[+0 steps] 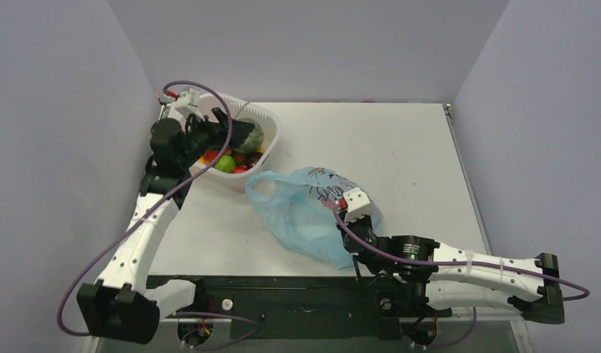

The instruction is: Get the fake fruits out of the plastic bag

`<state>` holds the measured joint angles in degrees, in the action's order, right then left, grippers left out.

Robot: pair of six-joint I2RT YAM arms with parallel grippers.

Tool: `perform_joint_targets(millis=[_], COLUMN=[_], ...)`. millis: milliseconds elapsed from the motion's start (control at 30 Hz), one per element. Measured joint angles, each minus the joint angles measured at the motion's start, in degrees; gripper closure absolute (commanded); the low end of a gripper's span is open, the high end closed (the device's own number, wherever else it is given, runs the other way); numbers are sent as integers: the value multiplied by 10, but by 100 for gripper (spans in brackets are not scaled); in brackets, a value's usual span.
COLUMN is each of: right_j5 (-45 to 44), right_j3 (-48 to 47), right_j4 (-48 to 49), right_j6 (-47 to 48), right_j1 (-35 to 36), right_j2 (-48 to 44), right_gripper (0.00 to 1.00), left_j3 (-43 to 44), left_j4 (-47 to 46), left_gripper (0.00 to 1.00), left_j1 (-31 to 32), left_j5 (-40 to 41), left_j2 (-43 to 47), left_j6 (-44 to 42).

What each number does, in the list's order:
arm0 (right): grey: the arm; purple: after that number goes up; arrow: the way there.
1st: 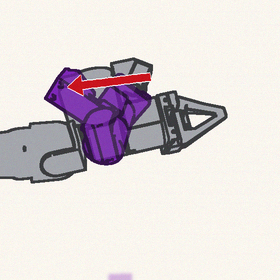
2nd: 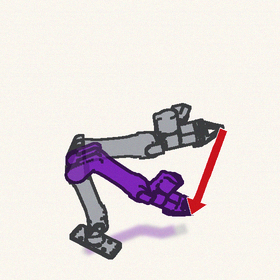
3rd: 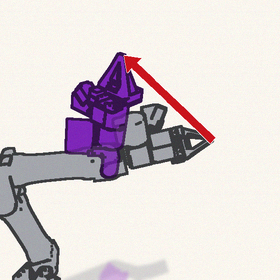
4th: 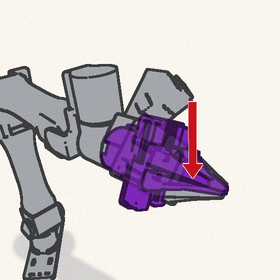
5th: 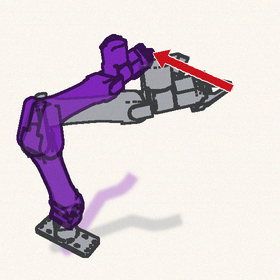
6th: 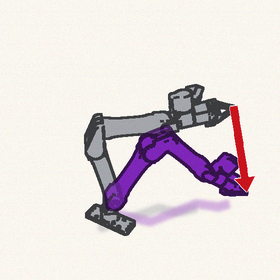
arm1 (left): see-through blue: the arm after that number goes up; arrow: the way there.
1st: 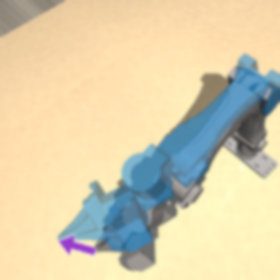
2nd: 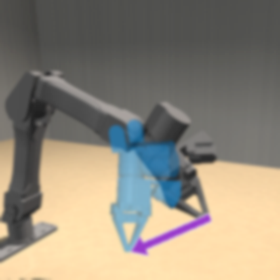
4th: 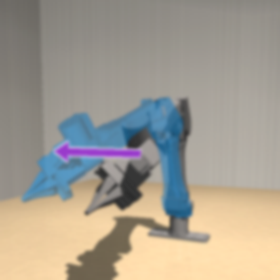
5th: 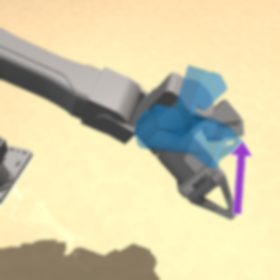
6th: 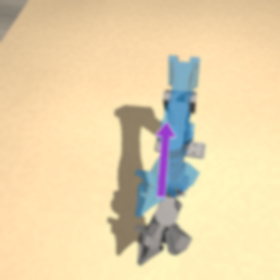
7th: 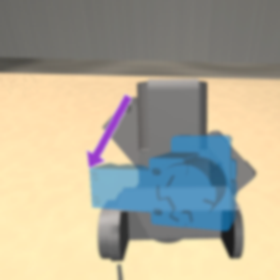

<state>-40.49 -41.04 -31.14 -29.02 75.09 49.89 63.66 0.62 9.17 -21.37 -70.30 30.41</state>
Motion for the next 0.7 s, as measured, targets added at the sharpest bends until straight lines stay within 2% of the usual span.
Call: perform_joint_targets(millis=[100,233,333,500,700], right_j5=[5,36,87,181,280], right_j3=[-29,-66,-92,-119,-161], right_j4=[25,59,87,127,163], right_j6=[38,91,126,164,170], right_j1=[0,-4,-5,-8,0], right_j2=[20,80,119,162,206], right_gripper=[100,100,100,100,100], left_j3=[-56,-202,-266,-270,-269], left_j4=[-21,-64,-3,151,198], left_gripper=[16,14,13,12,11], left_j1=[1,5,5,5,5], left_j5=[-38,-86,-126,-150,-183], left_j2=[101,273,377,495,591], left_j6=[62,153,174,171,207])
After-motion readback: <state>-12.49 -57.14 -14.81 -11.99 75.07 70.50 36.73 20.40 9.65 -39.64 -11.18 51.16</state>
